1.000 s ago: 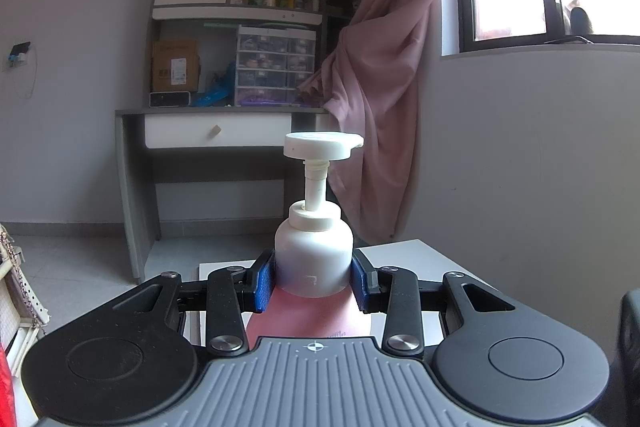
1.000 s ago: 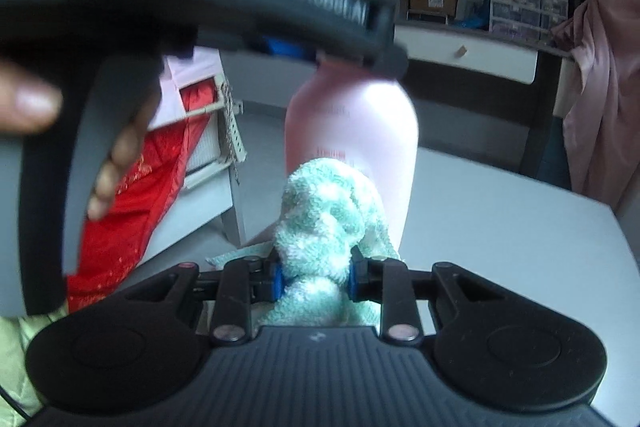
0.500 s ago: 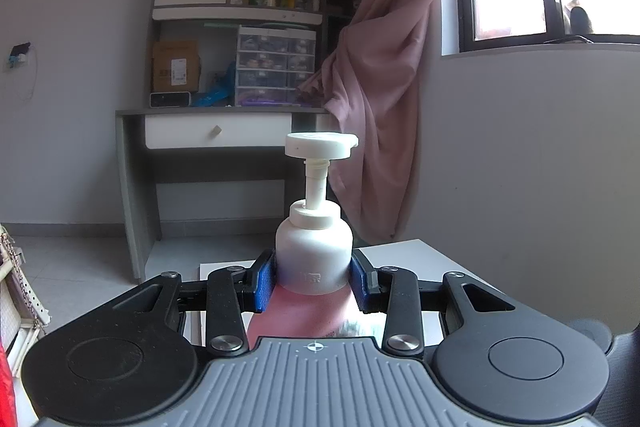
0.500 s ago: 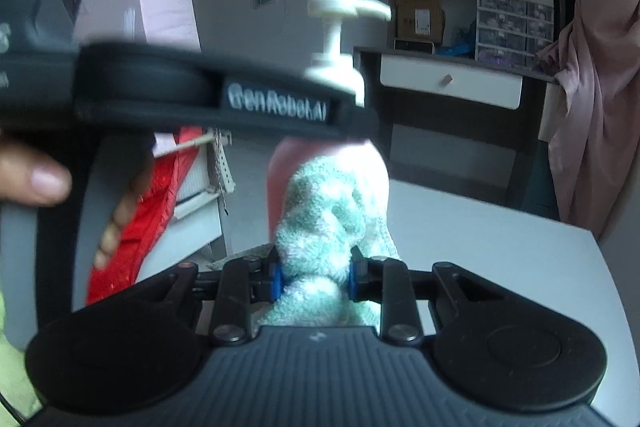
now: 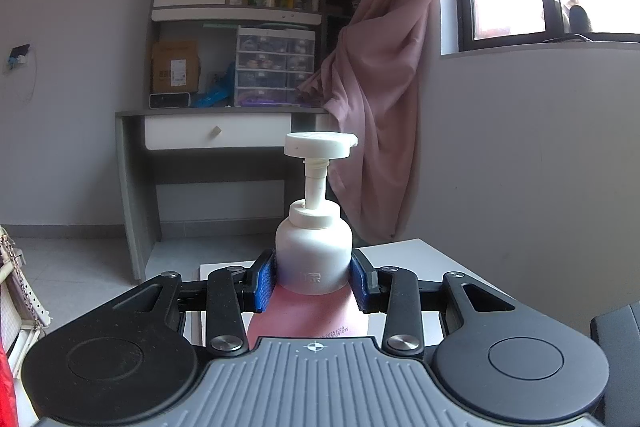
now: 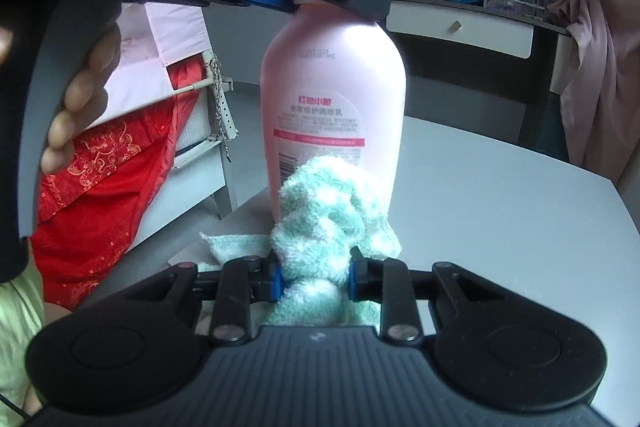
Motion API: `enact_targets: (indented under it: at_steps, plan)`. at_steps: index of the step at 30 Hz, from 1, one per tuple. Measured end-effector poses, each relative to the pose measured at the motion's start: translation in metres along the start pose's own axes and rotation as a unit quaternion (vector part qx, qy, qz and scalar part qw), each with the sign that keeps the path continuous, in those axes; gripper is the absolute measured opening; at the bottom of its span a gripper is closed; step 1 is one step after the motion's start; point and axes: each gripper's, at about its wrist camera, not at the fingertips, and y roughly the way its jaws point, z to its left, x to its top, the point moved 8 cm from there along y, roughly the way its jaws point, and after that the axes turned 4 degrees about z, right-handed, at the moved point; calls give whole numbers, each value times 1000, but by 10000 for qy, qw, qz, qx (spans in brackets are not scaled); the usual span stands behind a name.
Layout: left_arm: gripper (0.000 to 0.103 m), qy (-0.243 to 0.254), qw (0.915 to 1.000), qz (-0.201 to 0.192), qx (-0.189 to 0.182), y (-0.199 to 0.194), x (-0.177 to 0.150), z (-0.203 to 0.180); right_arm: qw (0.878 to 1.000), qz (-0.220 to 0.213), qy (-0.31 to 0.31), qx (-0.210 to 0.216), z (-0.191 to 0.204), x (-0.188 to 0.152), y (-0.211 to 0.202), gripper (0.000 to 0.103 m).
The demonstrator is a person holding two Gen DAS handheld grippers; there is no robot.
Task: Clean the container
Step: 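Rub the towel up the pink bottle toward its pump with the right gripper, then wipe the pink bottle's body and shoulder with the right gripper's towel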
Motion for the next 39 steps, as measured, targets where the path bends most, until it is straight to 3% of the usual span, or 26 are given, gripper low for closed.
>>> enact_targets:
  at_steps: [10,18,30,39]
  plan:
    - [39,0,10000,2,-15,1,-1,2,9984,-563,-23,30,-9,28,-32,28]
    - [39,-4,10000,2,-19,2,-2,1,9973,-717,26,162,-21,37,-40,28]
    - [39,20,10000,-2,-25,2,-4,3,9984,92,256,495,-26,-3,7,28]
    - [39,24,10000,1,-27,3,-4,2,9986,29,263,450,-23,-2,0,28]
